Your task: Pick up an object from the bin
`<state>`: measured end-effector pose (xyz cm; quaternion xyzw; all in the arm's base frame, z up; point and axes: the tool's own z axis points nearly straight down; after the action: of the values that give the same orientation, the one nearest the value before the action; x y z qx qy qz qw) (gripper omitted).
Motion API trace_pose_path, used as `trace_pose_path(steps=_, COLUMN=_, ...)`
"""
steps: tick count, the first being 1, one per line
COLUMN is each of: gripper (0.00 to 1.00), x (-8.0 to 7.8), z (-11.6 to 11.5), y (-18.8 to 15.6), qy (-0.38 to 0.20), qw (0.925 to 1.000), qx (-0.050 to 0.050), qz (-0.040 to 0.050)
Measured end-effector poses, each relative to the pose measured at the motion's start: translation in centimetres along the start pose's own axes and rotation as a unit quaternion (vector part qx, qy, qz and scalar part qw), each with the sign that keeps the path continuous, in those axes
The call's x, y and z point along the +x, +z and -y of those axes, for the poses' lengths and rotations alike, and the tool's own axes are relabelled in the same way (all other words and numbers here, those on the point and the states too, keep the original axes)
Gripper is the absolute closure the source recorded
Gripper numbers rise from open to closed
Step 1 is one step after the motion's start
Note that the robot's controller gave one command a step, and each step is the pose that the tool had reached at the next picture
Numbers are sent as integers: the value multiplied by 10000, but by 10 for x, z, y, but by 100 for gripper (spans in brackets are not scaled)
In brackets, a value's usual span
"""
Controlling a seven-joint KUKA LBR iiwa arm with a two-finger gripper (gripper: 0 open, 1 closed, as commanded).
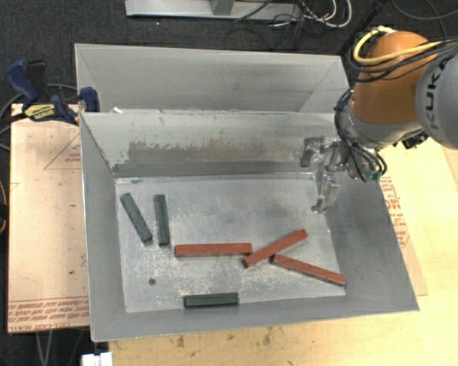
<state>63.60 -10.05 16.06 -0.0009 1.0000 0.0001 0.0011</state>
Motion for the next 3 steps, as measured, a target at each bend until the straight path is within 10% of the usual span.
trace_pose_path(steps=1, gripper=0, x=37, z=-21, y=87, qy=-783, qw=9969, qx=-9, qz=-29)
trace_pose_path(steps=2, gripper=0, x=110, z=-24, y=90, qy=-1962, qw=9806, qx=-11, qz=-3)
trace_pose_path(steps=3, gripper=0, x=100, z=-67, y=89, qy=-2347, qw=9721, qx=-6, qz=2)
